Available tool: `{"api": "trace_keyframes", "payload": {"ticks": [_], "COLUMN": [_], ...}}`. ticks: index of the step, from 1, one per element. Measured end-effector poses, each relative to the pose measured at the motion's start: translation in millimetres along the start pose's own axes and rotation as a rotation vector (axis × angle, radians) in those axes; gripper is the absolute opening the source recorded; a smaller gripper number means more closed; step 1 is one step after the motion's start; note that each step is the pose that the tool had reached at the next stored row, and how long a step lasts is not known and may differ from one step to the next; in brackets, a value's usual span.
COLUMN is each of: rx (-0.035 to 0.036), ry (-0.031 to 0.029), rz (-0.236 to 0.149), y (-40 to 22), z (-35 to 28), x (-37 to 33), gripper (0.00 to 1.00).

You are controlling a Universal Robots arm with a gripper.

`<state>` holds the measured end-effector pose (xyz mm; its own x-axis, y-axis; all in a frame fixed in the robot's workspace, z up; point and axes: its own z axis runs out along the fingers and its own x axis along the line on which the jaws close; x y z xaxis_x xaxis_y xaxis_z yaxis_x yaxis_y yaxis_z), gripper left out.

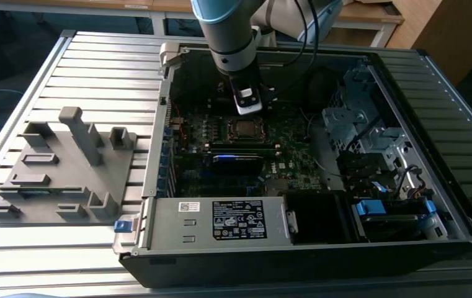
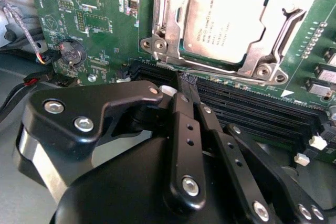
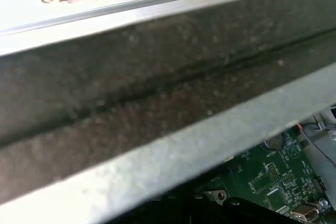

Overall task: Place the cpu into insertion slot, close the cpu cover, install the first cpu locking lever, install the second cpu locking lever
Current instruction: 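Install the first cpu locking lever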

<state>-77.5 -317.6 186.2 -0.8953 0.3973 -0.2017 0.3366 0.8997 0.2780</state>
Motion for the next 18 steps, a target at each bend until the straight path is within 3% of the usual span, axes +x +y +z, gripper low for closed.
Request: {"api": "trace_keyframes", "payload": {"ticks": [9, 18], "rx": [0.0063, 0.007], "ry": [-0.0019, -0.002], "rz": [-0.005, -0.006], "y": [-0.2, -0.6], "z": [0.1, 0.1], "x": [-0.1, -0.3], "gripper": [0.11, 0.11]}}
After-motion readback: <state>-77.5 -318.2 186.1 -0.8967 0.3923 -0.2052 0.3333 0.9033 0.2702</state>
